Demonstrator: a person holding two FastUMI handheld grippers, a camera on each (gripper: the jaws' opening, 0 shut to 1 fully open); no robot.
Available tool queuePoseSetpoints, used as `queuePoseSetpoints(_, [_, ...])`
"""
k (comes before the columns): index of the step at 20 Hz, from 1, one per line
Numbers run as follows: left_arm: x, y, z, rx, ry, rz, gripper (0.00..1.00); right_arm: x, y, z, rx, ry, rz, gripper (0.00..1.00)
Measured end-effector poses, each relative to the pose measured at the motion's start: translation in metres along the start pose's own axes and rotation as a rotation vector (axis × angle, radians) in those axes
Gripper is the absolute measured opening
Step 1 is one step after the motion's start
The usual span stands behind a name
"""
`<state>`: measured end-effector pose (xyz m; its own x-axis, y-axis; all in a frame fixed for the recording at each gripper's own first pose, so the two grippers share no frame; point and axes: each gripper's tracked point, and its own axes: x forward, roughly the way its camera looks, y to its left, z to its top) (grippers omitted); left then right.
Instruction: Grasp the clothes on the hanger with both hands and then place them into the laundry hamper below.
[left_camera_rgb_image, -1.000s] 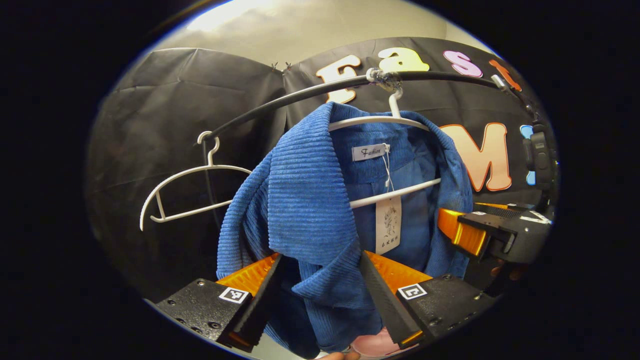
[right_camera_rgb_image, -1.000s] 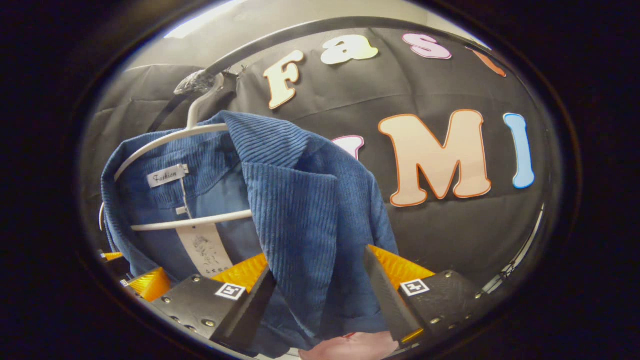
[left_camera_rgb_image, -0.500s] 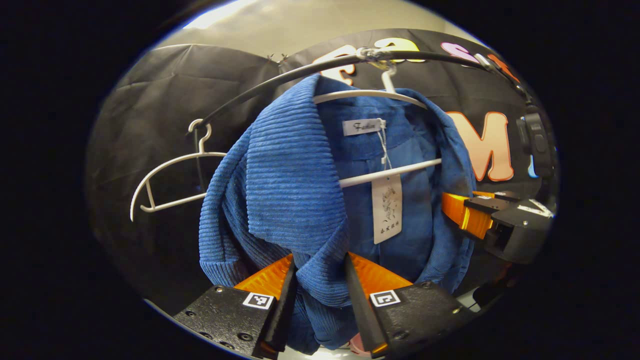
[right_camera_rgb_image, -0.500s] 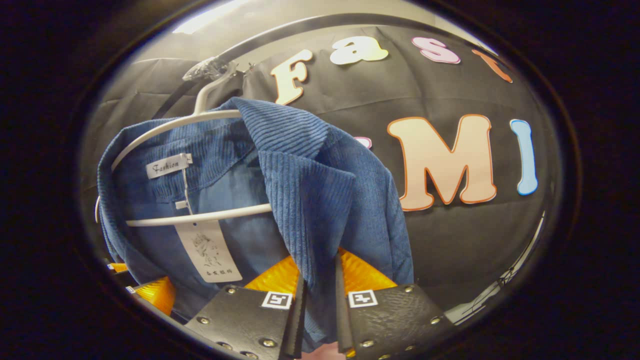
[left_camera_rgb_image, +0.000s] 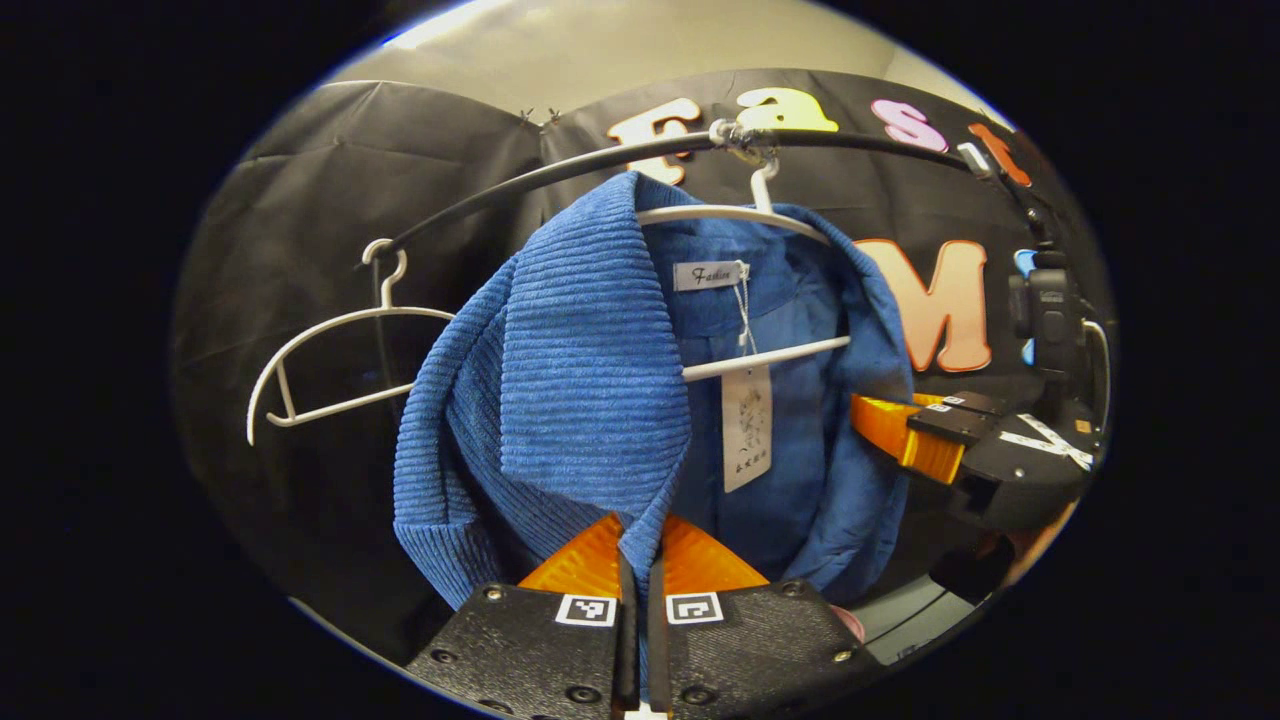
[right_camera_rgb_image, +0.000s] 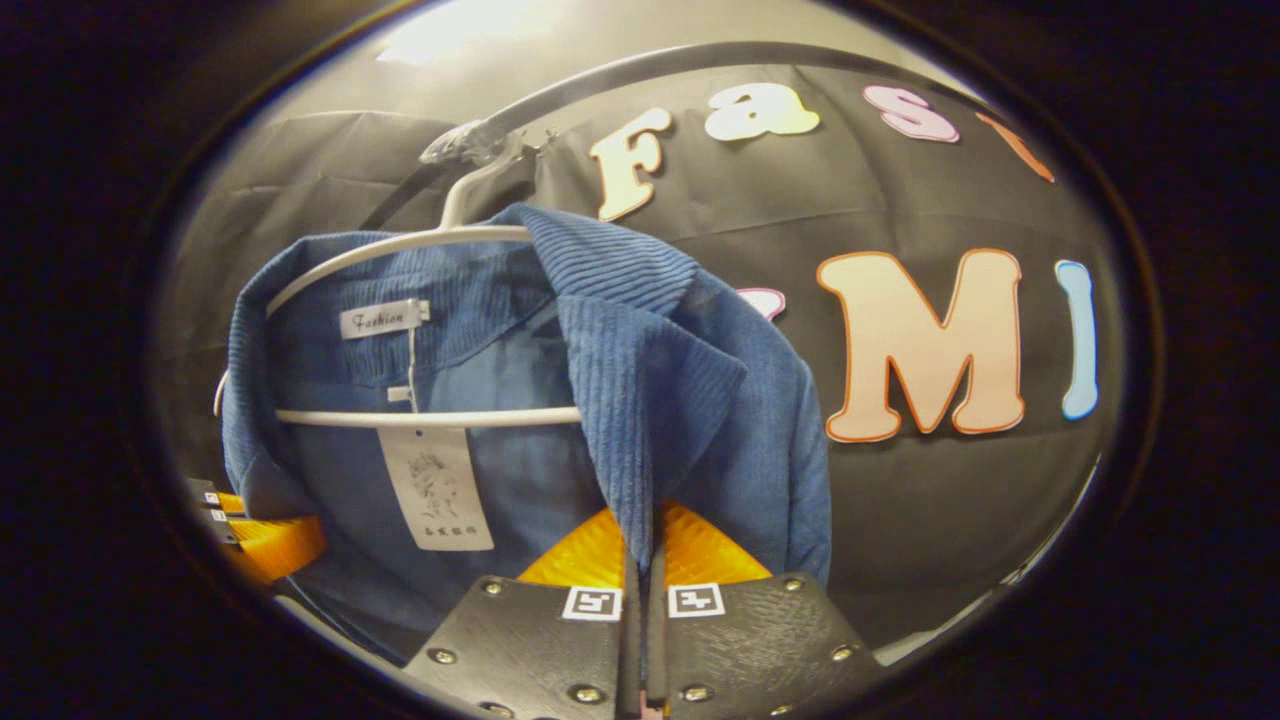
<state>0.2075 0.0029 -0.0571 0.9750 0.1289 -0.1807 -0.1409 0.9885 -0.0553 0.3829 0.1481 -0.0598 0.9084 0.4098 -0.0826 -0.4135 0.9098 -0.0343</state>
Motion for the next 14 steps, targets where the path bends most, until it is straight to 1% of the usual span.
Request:
queuePoseSetpoints(1, [-0.007, 0.001, 0.005, -0.02, -0.01, -0.017, 0.03, -0.002, -0.006, 0.004, -0.004, -0.014, -0.013, 0.03])
queuePoseSetpoints(2, [-0.013, 0.001, 0.008, -0.032, -0.004, -0.033, 0.03, 0.0, -0.012, 0.007, 0.003, -0.029, -0.05, 0.03])
queuePoseSetpoints(3, [-0.017, 0.003, 0.012, -0.029, -0.016, -0.04, 0.03, -0.003, -0.023, 0.01, 0.009, -0.042, -0.112, 0.03])
queuePoseSetpoints(4, [-0.023, 0.008, 0.014, -0.016, -0.01, -0.04, 0.02, -0.008, -0.035, 0.014, 0.002, -0.053, -0.163, 0.0])
queuePoseSetpoints(5, [-0.027, 0.011, 0.016, -0.009, -0.01, -0.046, 0.04, -0.015, -0.04, 0.018, -0.008, -0.05, -0.184, 0.0])
queuePoseSetpoints(6, [-0.032, 0.013, 0.02, -0.01, -0.01, -0.053, 0.03, -0.021, -0.04, 0.019, -0.019, -0.052, -0.209, 0.03])
queuePoseSetpoints(7, [-0.036, 0.017, 0.024, -0.014, -0.012, -0.055, 0.03, -0.021, -0.04, 0.022, -0.032, -0.054, -0.217, 0.02])
queuePoseSetpoints(8, [-0.041, 0.02, 0.03, -0.014, -0.017, -0.056, 0.03, -0.024, -0.037, 0.025, -0.048, -0.056, -0.22, 0.11])
queuePoseSetpoints(10, [-0.048, 0.029, 0.038, 0.005, -0.027, -0.047, 0.03, -0.028, -0.034, 0.025, -0.063, -0.039, -0.227, 0.11])
queuePoseSetpoints(13, [-0.055, 0.035, 0.045, 0.05, -0.039, -0.045, 0.02, -0.035, -0.044, 0.022, -0.016, -0.014, -0.299, 0.14])
queuePoseSetpoints(14, [-0.056, 0.036, 0.046, 0.054, -0.043, -0.047, 0.03, -0.036, -0.055, 0.028, -0.018, -0.032, -0.348, 0.11])
